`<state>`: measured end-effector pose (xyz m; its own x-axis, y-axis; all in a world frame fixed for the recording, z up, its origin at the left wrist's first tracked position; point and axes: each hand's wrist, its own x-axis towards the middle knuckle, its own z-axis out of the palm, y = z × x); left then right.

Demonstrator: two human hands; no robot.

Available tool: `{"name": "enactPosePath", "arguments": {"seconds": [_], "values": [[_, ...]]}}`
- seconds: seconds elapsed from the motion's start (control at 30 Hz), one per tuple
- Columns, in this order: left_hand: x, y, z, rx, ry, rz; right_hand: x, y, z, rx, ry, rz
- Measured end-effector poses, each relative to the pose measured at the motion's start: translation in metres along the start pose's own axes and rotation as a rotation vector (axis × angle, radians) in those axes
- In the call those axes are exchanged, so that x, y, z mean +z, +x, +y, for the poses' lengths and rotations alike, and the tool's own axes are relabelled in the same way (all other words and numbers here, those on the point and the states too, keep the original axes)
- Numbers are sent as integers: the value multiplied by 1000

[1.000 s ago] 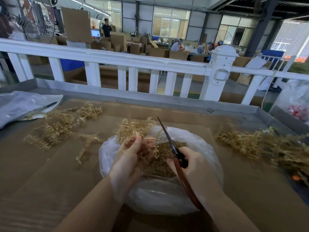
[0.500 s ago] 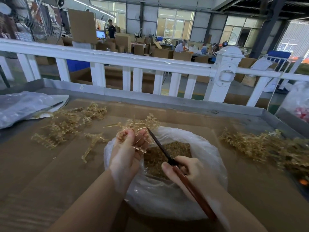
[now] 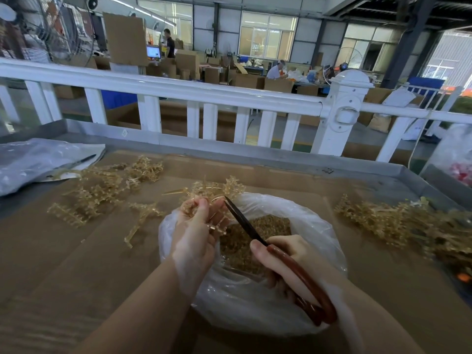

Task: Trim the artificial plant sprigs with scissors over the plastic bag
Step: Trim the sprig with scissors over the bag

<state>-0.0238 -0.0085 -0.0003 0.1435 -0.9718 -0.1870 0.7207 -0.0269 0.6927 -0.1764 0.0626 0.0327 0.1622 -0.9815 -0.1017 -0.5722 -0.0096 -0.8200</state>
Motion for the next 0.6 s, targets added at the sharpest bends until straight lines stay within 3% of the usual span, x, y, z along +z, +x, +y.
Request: {"name": "enactPosePath", "arguments": {"seconds": [0.6], "values": [[-4, 0, -14, -23, -8, -18, -2, 0, -1, 54, 24, -47]]}}
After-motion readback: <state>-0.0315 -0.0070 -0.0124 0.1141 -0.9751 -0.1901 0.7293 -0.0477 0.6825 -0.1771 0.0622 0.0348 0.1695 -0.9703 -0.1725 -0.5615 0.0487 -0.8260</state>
